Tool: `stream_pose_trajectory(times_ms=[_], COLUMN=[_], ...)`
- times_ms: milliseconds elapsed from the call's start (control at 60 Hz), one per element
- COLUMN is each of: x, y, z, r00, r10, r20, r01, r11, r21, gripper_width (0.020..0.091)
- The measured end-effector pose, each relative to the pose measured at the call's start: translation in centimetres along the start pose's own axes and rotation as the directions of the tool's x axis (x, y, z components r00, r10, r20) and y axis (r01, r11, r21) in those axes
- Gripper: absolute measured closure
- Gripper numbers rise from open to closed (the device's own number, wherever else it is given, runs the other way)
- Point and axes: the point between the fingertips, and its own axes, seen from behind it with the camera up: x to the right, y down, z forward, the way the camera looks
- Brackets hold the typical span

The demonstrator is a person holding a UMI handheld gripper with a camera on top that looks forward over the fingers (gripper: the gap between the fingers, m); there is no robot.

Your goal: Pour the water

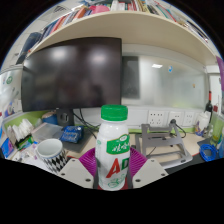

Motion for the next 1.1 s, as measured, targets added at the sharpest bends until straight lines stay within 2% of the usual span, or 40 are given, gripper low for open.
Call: stream_pose_trajectory(times_ms=[17,33,83,250,400,500,533,567,717,867,933,1100], x=[-0.1,0.0,0.1,0.2,-0.1,0.2,0.3,0.6,0.9,-0.7,-1.4,-3.1], y=[0.4,0.0,0.0,-0.2,0.1,0.7,1.1,1.6,2.7,0.2,-1.6,-6.3], z=[0.1,0.2,0.2,-0.1,0.0,-0.6,-1.1,-1.8,-7.8,-13.9,-15.8,-18.8], r00=[1.000,1.000,1.000,0.999,0.999,0.999,0.998,0.997,0.990,0.982,0.979,0.974], r10=[-0.002,-0.006,-0.025,-0.029,-0.046,-0.035,-0.030,-0.026,0.017,0.014,0.005,0.034], r20=[0.001,0.001,-0.011,-0.029,-0.023,-0.040,-0.046,-0.066,-0.138,-0.186,-0.202,-0.223], r01=[0.002,0.006,0.025,0.031,0.047,0.035,0.029,0.024,-0.036,-0.046,-0.039,-0.057], r11=[1.000,1.000,0.999,0.996,0.998,0.999,0.999,0.999,0.991,0.984,0.986,0.994], r21=[-0.005,0.025,0.047,0.078,0.043,0.003,-0.016,-0.039,-0.131,-0.171,-0.165,-0.095], gripper_width=[0.0724,0.0715,0.0714,0.0701,0.0543,0.0262,0.0232,0.0251,0.0255,0.0249,0.0247,0.0253])
